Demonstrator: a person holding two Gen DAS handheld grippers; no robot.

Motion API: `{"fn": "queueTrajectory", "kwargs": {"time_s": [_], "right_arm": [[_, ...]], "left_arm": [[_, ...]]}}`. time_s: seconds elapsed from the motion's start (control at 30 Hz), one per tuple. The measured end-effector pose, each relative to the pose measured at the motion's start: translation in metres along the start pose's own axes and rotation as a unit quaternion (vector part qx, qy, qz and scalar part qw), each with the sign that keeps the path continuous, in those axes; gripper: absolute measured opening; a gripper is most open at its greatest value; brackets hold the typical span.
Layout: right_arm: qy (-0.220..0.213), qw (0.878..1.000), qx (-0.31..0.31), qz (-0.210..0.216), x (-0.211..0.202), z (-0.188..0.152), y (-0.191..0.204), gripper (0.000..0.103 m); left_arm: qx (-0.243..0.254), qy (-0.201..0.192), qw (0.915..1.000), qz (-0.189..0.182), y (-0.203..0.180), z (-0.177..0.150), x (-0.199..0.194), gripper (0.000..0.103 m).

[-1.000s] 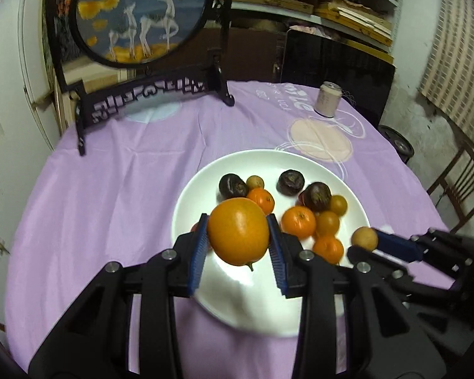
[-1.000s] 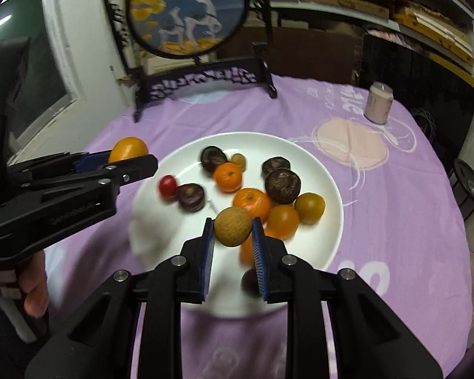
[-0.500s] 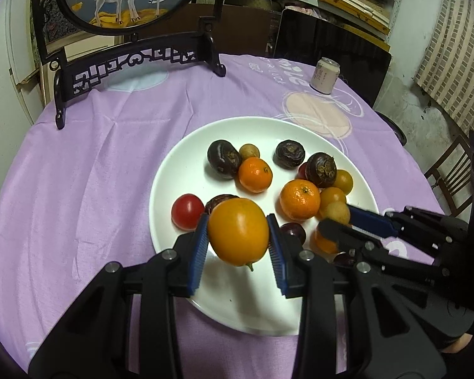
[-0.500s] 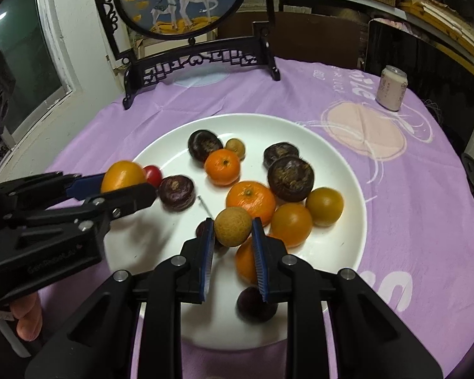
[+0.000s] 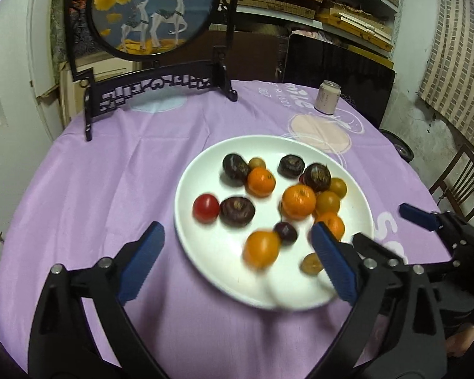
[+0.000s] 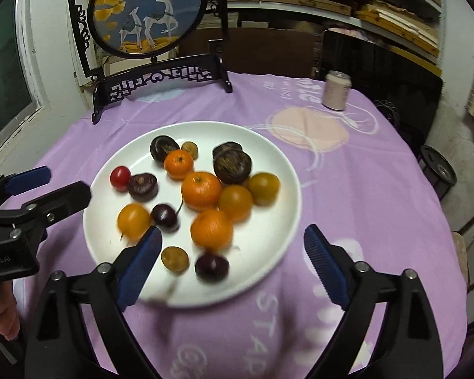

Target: Organize fruits

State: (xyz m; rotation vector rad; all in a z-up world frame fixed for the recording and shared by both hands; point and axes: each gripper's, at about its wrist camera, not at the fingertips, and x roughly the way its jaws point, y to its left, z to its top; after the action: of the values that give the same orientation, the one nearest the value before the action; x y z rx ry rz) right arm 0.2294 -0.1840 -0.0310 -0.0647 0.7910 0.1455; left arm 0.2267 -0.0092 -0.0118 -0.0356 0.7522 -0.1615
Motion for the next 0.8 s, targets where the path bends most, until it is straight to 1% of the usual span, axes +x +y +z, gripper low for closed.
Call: {"fn": "queueTrajectory", "kwargs": {"time_s": [0.07, 0.2, 0.4, 0.53, 0.8], "right_arm": [[0.002, 1.000, 0.002, -0.002, -0.010, -0.011, -0.002, 0.094], [0.023, 1.000, 0.006, 0.002, -0.024, -0.034, -0.002, 0.094], [0.038, 0.999, -0.004, -0.017, -0.033, -0.051, 0.003, 0.094], [0.030, 0.999, -0.004, -0.014, -0.043, -0.053, 0.004, 0.094], [0.033, 0.999, 0.002, -0.011, -0.049, -0.057, 0.005, 0.094]], "left_arm": [[0.002, -0.004, 1.0000, 0.005, -0.001, -0.012, -0.013, 0.099], [0.011, -0.007, 0.9991, 0.040, -0.004, -0.035, -0.035, 0.100], [0.020, -0.003, 0.9995, 0.022, -0.015, -0.049, -0.057, 0.100], [0.023, -0.008, 0.9995, 0.020, -0.021, -0.055, -0.070, 0.100], [0.023, -0.016, 0.9995, 0.014, -0.027, -0.064, -0.086, 0.100]]}}
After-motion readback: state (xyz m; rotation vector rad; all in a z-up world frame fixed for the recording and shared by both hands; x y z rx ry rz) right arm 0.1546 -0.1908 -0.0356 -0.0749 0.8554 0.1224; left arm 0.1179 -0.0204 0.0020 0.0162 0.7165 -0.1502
